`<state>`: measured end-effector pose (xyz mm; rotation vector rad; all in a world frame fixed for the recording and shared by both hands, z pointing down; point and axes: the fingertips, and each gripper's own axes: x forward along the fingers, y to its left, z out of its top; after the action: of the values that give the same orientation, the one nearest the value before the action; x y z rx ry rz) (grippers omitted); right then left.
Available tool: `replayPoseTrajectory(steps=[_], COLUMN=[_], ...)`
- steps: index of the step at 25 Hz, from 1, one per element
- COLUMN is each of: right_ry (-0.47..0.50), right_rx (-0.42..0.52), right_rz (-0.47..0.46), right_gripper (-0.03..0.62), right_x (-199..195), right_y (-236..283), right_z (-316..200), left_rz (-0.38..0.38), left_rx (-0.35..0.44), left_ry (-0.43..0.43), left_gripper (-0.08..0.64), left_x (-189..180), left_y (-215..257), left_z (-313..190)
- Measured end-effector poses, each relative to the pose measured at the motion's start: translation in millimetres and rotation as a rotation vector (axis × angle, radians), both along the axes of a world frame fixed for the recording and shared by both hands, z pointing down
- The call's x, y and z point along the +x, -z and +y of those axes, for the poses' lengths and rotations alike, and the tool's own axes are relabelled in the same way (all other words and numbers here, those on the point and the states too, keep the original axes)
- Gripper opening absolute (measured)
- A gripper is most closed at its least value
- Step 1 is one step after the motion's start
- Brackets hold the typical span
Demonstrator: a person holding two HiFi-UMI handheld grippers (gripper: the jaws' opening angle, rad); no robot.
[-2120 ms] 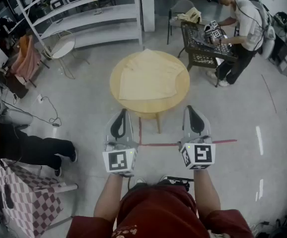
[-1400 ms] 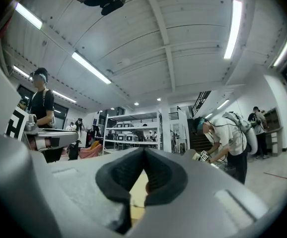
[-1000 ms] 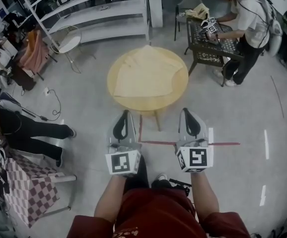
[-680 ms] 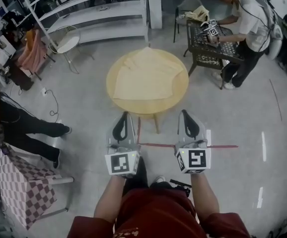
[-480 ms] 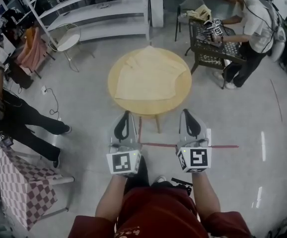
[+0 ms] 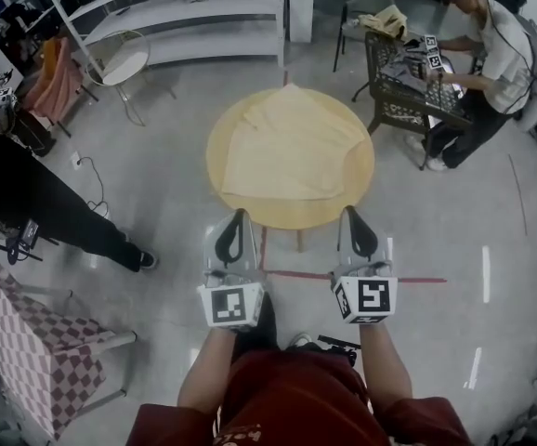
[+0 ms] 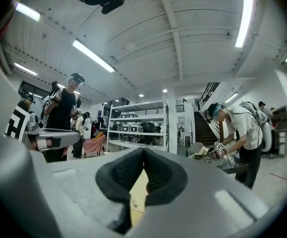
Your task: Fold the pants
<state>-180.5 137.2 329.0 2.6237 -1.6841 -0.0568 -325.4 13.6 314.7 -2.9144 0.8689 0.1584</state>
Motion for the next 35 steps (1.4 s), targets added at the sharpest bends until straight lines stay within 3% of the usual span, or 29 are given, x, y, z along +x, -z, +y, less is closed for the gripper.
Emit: replayPoseTrajectory(steps=[9,20,35], right_ry=[-0.018,-0.086,-0.198], right_rx=[-0.059,-0.068,-0.026], right_rz=[-0.006,0.006,0.033], right_gripper=[0.002,0.002,0.002], right_x=[29.4,57.6,74.1], right_y=[-18.1,-17.1,-6.7], right_z=[-72.8,-162.9,-209.0], left_rz=[-0.004,-0.009,0.005], left_rx=[-0.025,-0.046,-0.002], left_ry=[-0.062,-0.163,-0.265], left_gripper=[0.006,0.006,0.006], left_x=[36.7,80.0,100.9], left_y=[-16.1,-23.9,-25.1], left_z=[-74.1,-166.4,-227.1])
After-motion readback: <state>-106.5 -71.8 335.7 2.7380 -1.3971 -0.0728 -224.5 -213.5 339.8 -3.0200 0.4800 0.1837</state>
